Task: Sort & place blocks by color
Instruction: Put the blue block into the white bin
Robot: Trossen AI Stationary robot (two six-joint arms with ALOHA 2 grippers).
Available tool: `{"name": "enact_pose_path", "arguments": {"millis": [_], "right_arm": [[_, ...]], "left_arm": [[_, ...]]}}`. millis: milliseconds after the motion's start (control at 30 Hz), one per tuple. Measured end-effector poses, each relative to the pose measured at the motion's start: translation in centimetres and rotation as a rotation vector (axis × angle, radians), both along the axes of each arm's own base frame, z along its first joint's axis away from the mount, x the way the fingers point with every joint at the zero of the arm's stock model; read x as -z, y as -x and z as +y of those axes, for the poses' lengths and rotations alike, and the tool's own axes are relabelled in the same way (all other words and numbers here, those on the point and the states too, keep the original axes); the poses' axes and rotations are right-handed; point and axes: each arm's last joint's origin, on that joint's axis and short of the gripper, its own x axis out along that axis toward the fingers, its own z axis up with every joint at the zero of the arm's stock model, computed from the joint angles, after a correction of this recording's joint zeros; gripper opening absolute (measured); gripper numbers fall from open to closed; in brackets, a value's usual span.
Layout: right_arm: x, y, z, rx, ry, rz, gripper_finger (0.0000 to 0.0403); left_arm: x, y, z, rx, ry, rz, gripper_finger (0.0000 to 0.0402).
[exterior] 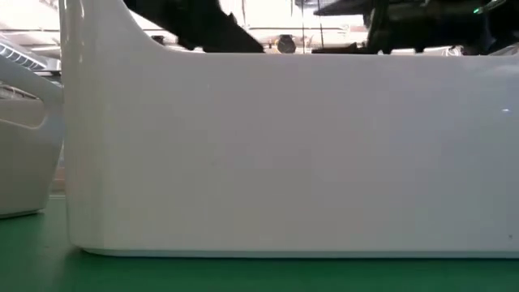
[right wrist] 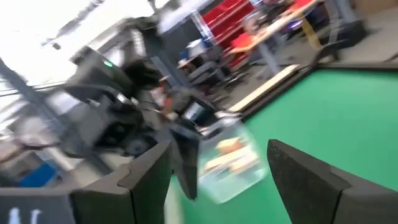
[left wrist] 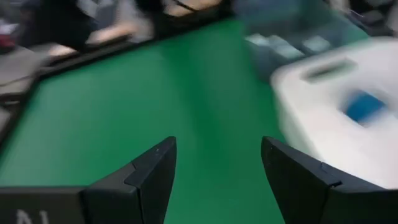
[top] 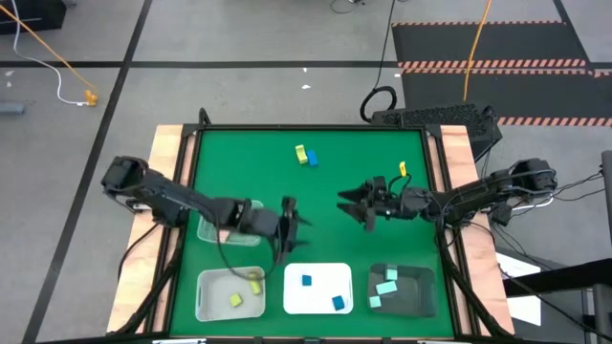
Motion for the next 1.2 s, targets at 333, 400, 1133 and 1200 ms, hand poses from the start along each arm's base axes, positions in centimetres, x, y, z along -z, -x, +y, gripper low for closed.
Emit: {"name": "enact_pose_path", "arguments": {"millis": [333, 400, 1133, 1200], "right_arm": [[1.9, -0.3, -4.5, 0.189, 0.066, 0.223, 0.0251], [2.2, -0.7, -5.0, 0.205, 0.075, 0.276, 0.0251], [5.7, -11.0, -11.9, 0.391, 0.071, 0.676, 0.0251], [6.0, -11.9, -12.4, 0.373, 0.043, 0.679, 0.0251]], "left_arm": [[-1.5, 0.4, 8.4, -0.395, 0.261, -0.013, 0.0237], [-1.5, 0.5, 9.6, -0.458, 0.308, -0.017, 0.0237], [-5.2, 4.1, 17.0, -0.794, 0.571, -0.228, 0.0237], [-6.2, 4.7, 17.2, -0.785, 0.558, -0.269, 0.0237]]}}
